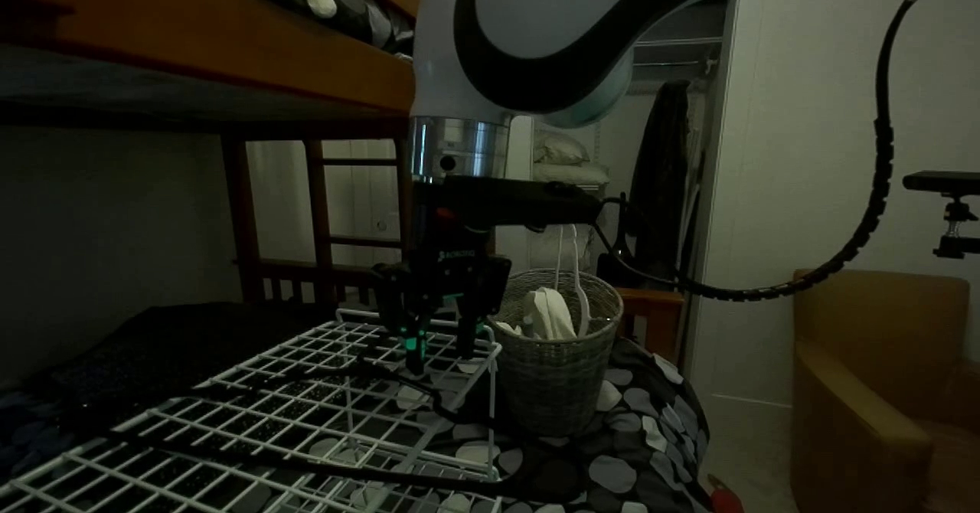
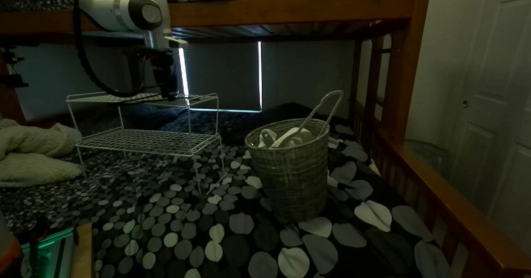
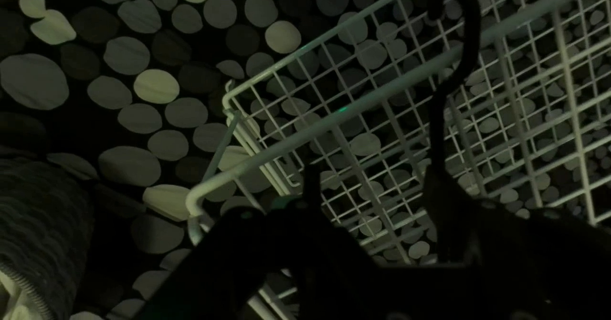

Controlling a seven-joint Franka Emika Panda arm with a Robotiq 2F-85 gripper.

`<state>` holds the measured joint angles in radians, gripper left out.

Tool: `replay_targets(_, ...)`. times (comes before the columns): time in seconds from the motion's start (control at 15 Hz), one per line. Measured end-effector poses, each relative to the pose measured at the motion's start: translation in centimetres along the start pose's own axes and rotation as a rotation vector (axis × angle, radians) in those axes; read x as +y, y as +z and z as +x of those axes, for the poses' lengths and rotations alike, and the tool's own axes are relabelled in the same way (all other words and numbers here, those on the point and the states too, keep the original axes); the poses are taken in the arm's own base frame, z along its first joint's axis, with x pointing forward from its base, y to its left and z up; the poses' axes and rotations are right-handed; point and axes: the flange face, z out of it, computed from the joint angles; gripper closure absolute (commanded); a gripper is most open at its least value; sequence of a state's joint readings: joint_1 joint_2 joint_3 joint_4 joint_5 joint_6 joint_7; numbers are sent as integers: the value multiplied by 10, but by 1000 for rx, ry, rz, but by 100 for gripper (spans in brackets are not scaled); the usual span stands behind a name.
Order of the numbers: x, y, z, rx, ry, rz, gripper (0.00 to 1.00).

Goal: Pick up the black coat hanger and put it in the basket

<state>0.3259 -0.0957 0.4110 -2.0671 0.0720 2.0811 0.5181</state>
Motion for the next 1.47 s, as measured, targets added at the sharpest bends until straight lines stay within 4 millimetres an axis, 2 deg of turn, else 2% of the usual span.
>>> replay_targets(0.13, -7, 1, 5, -20, -5, -35, 47)
replay_targets(0.27, -18, 4, 8, -42, -9, -63, 38)
replay_targets(0.33, -25, 5, 9, -47, -10, -72, 27)
replay_targets(0.47, -43, 2, 6, -39, -16, -78, 14)
replay_targets(0.53, -53, 1, 2, -31, -21, -78, 0)
replay_targets(0.73, -81, -9, -14, -7, -22, -77, 0)
replay_targets(0.93, -94, -19, -25, 12, 8, -70, 0)
replay_targets(1.13, -91, -22, -24, 20, 51, -69, 0)
replay_targets(1.4, -77, -19, -16, 18, 83, -78, 0)
replay_targets(1.47, -73, -17, -14, 15, 85, -81, 3)
